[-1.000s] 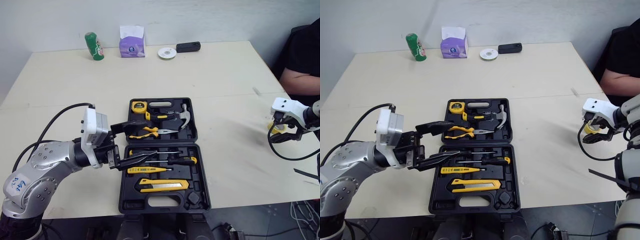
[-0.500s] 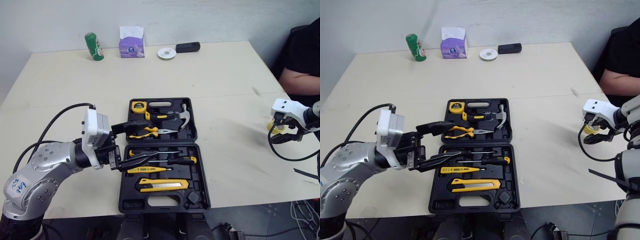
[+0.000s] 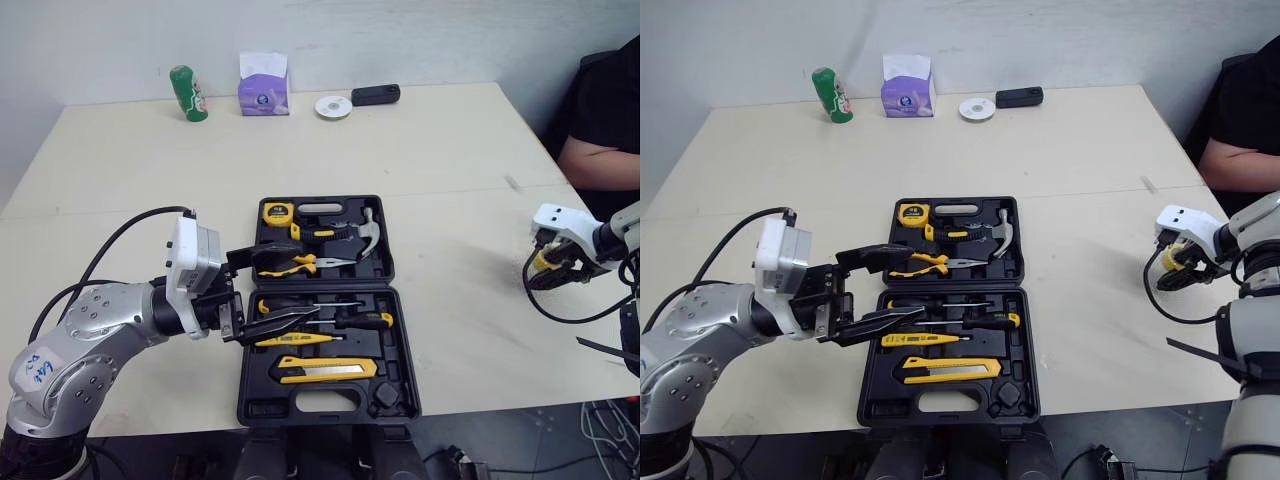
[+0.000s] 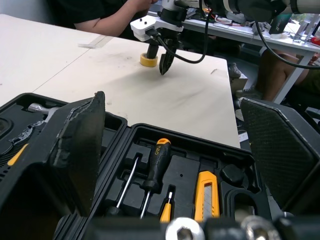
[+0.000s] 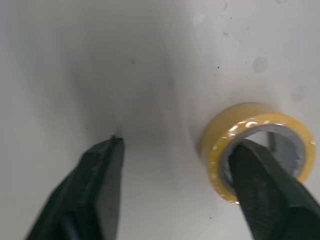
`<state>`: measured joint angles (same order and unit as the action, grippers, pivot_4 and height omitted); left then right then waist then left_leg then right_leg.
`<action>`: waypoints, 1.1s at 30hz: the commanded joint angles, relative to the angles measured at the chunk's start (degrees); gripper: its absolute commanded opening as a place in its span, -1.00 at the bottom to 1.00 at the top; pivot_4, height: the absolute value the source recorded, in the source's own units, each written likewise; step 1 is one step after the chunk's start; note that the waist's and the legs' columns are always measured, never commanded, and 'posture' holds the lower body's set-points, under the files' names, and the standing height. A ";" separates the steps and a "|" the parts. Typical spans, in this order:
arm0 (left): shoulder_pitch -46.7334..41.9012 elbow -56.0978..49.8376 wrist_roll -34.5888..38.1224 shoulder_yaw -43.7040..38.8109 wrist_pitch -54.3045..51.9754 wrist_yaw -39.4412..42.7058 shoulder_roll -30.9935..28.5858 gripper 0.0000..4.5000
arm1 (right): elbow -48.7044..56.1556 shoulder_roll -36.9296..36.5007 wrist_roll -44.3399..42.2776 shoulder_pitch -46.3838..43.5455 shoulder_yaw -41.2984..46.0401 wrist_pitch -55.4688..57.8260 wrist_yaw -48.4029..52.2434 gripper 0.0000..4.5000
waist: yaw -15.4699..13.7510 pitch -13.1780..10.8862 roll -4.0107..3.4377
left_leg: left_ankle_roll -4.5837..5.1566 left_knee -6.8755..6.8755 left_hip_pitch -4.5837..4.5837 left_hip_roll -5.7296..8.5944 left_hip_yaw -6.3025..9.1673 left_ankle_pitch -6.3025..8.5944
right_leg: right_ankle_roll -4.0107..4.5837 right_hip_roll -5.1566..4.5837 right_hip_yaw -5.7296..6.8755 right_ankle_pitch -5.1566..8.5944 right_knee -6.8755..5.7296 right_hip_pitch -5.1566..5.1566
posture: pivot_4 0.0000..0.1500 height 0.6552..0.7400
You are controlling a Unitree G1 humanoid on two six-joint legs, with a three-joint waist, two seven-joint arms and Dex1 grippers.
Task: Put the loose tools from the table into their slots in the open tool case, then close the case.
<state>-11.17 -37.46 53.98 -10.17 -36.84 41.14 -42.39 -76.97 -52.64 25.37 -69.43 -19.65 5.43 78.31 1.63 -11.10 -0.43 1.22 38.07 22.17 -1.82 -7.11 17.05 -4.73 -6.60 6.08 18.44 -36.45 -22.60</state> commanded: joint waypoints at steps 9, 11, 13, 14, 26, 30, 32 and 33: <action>-1.36 0.97 3.46 -1.14 1.02 3.36 1.01 1.00 | 2.42 -1.35 -1.70 -3.32 1.73 -5.33 5.53 -0.97 | 0.00 0.00 0.00 | 0.00 0.01 0.00 0.00 0.00 0.00 | 0.00 0.05 0.00 0.00 -0.02 0.00 | 1.00 1.00; -0.64 1.30 2.85 -0.93 1.28 6.07 0.02 1.00 | 3.58 -1.29 -2.12 -4.04 1.60 -6.77 8.49 -0.97 | 0.07 0.00 0.00 | -0.01 0.02 0.00 0.01 -0.01 0.00 | 0.00 0.06 0.00 0.00 -0.04 0.00 | 1.00 1.00; 0.07 1.62 1.64 -0.73 1.89 8.29 -0.66 1.00 | 5.23 -1.48 -2.54 -4.08 1.32 -9.13 11.52 -0.97 | 0.18 0.00 0.00 | -0.01 0.01 -0.02 -0.02 0.00 0.00 | 0.01 0.06 -0.02 0.00 -0.03 -0.01 | 1.00 1.00; 0.14 1.91 1.14 -0.74 2.39 8.95 -0.64 1.00 | 6.36 -1.33 -3.47 -4.13 1.39 -9.46 12.88 -0.97 | 0.16 0.00 0.00 | -0.03 0.01 -0.02 -0.03 0.00 0.01 | 0.02 0.07 -0.02 0.01 -0.03 -0.01 | 1.00 1.00; -0.08 6.19 -7.63 2.16 8.31 15.79 -1.76 1.00 | 68.12 -15.29 -45.67 12.52 -12.79 15.78 14.19 -0.97 | -0.33 -0.01 0.00 | -0.17 0.06 0.09 -0.11 0.27 0.10 | 0.14 -0.04 0.11 0.08 -0.07 -0.08 | 1.00 1.00; 1.77 6.57 -12.40 3.66 12.96 15.74 0.29 1.00 | 80.14 -17.25 -49.48 16.73 -12.07 17.23 14.19 -0.97 | -0.29 -0.05 0.08 | -0.12 0.05 0.08 -0.08 0.24 0.13 | 0.13 -0.06 0.11 0.07 -0.06 -0.06 | 1.00 1.00; 3.74 5.84 -14.72 4.45 14.60 16.53 -0.06 1.00 | 84.87 -17.84 -50.57 18.62 -11.18 17.33 14.19 -0.97 | -0.28 -0.05 0.08 | -0.13 0.05 0.08 -0.10 0.24 0.15 | 0.13 -0.06 0.10 0.07 -0.06 -0.06 | 1.00 1.00; 4.68 5.59 -15.83 4.81 15.49 16.77 -0.12 1.00 | 87.07 -18.14 -51.01 19.60 -10.84 17.51 14.19 -0.97 | -0.27 -0.05 0.09 | -0.12 0.04 0.08 -0.10 0.24 0.15 | 0.13 -0.07 0.10 0.07 -0.05 -0.07 | 1.00 1.00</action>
<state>-7.63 -30.62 39.91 -5.54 -23.53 57.23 -42.09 5.85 -69.26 -23.85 -50.37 -33.01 22.43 89.11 1.36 -11.15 -0.34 1.09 38.10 22.25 -1.93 -6.88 17.20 -4.60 -6.68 6.18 18.51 -36.50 -22.67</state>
